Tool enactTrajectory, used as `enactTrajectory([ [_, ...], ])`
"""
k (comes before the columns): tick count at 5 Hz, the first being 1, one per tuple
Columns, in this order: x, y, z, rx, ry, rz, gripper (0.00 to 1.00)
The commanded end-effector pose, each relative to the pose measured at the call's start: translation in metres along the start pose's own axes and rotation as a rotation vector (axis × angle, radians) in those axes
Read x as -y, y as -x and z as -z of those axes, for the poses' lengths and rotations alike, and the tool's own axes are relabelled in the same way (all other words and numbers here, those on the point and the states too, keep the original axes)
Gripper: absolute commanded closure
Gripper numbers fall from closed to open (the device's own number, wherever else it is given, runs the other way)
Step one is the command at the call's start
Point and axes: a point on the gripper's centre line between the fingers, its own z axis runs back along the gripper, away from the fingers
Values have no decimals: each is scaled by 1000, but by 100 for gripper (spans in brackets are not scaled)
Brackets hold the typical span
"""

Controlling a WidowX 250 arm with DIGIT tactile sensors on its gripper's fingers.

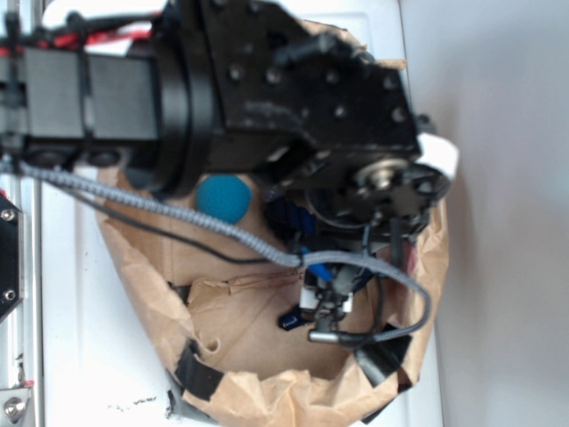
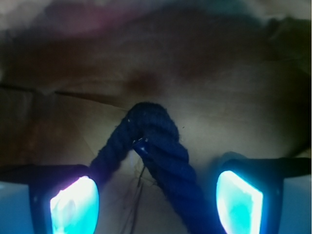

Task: Grab the blue rope.

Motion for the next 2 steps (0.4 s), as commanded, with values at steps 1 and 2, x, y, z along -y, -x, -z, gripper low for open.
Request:
enactTrajectory([
  [1,8,-14,18,21,-29,89,0],
  [2,8,-6,32,16,-44,127,0],
])
